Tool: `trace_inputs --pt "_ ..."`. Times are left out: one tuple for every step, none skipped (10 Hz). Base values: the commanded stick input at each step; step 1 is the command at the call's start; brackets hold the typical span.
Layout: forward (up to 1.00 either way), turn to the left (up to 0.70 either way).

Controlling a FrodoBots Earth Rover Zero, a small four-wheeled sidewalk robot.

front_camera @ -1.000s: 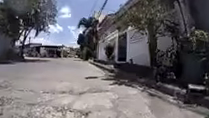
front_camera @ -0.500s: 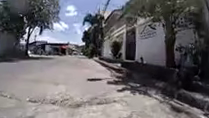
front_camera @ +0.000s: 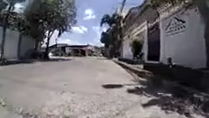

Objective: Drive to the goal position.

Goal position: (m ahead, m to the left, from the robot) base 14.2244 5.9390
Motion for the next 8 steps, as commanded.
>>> trace_inputs --pt "1.0 0.11" --pt "1.0 0.11" --pt "1.0 0.11" --pt "1.0 0.11" --pt "1.0 0.11" --pt "1.0 0.11" --pt "1.0 0.11" --pt "1.0 -0.08"
